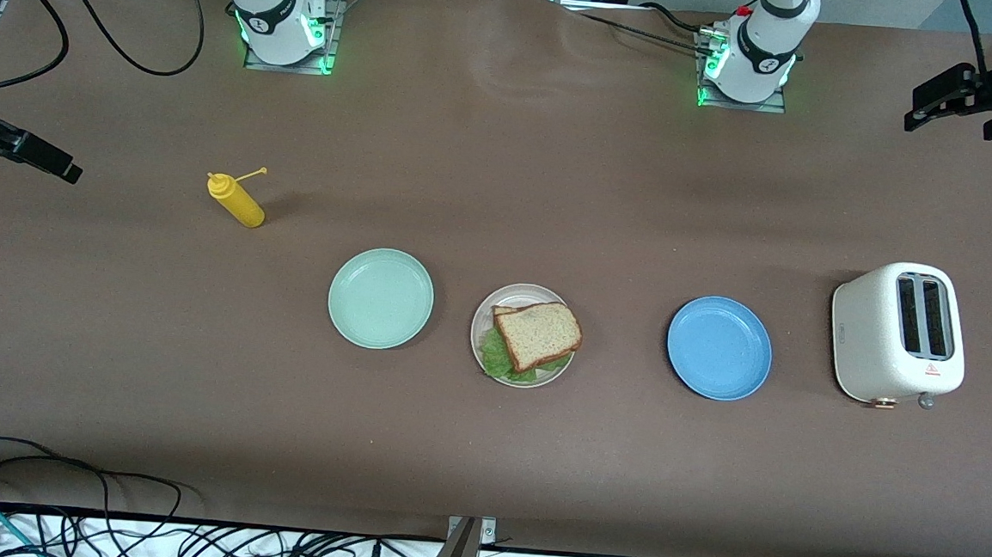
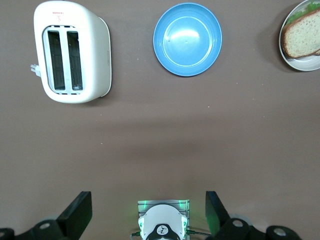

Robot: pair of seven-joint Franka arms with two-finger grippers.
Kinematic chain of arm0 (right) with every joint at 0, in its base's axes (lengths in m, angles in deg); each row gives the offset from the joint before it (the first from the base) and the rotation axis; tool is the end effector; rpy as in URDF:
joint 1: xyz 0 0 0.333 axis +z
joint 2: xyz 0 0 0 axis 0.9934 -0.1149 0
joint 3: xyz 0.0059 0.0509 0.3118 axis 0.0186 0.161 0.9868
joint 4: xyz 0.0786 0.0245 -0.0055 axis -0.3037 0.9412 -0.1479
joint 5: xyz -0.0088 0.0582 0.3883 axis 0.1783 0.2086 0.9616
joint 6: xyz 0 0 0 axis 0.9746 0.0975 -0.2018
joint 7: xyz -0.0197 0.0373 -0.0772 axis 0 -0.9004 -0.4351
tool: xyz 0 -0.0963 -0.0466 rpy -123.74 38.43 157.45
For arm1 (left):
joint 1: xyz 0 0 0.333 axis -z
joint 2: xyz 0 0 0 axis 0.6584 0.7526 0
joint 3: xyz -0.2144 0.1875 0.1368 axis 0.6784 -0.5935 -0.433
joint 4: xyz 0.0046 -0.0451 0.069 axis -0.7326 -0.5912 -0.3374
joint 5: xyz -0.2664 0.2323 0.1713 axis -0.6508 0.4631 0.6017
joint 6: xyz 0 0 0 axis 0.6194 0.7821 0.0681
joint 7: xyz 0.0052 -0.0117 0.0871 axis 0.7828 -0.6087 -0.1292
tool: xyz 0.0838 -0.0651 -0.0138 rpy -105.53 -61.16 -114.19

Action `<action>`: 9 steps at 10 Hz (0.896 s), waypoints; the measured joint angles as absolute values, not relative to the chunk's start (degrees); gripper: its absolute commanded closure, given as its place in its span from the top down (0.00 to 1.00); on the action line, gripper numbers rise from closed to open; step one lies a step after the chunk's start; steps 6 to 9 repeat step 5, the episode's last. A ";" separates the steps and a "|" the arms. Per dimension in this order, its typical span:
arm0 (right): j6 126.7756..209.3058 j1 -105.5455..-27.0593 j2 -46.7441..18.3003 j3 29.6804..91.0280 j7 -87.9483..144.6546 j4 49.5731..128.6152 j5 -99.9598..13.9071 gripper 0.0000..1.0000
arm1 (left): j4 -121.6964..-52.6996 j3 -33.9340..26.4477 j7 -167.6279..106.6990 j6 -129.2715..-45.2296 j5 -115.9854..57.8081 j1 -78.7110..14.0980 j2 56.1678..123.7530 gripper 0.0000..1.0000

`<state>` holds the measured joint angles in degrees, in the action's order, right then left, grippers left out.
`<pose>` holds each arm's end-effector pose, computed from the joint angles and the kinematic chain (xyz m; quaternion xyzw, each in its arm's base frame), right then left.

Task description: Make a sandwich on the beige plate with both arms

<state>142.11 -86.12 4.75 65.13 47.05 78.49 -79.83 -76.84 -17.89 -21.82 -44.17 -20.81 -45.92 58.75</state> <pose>0.5757 -0.0337 0.5936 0.9885 -0.1482 -0.0288 0.0020 0.4925 0.0018 0.6599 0.9963 -0.0142 -0.0852 0.0048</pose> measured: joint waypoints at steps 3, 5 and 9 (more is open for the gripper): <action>142.12 -86.04 4.75 65.34 47.08 78.49 -79.83 1.00 | -76.78 -17.96 -21.82 -44.12 -20.81 -45.92 59.03 1.00; 142.13 -86.04 4.75 65.40 47.08 78.48 -79.83 1.00 | -76.77 -17.97 -21.82 -44.12 -20.50 -45.98 59.49 1.00; 142.13 -86.04 4.75 65.40 47.08 78.48 -79.83 1.00 | -76.77 -17.97 -21.82 -44.12 -20.50 -45.98 59.49 1.00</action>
